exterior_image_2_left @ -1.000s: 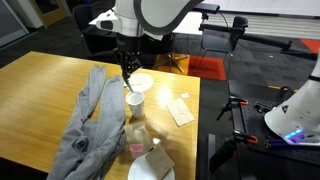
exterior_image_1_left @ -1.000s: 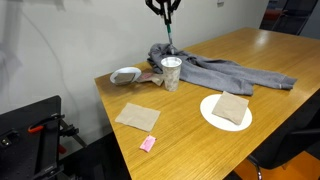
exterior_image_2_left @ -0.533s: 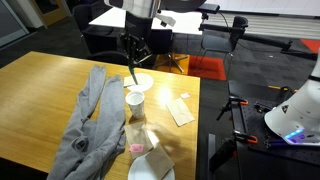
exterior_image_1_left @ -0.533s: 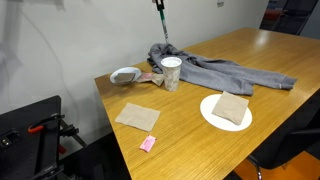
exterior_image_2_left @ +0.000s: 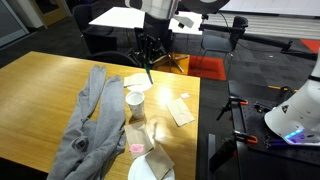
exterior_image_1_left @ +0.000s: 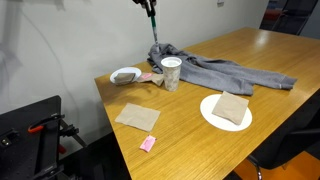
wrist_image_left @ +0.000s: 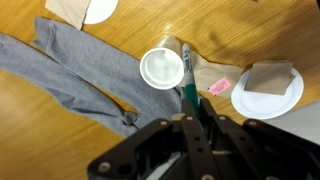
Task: Remove the marker from the mug cup and place it on the table
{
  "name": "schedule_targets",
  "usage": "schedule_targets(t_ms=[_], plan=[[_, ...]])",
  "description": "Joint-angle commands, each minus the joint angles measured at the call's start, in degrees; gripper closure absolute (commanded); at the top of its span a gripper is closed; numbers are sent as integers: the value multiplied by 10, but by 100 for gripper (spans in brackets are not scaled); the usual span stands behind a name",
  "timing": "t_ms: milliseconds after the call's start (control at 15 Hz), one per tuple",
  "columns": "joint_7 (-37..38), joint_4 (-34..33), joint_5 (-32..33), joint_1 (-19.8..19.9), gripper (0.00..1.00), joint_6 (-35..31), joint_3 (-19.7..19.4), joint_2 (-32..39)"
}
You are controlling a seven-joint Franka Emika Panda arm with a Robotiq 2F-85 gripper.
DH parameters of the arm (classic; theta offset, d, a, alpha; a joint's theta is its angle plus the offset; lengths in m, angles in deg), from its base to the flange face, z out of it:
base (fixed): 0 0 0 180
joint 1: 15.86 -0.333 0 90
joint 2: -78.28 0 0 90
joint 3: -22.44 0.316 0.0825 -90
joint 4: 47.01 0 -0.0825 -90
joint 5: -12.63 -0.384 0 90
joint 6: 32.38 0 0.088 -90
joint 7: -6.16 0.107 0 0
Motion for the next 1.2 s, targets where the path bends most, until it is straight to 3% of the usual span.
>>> schedule_targets(t_ms=[0,667,1133], plan=[[63,48,-1,-1,97,-13,-25,-37],[228,36,24,13,97,11,-74,13],[241,1,18,23,97,32,-71,98]])
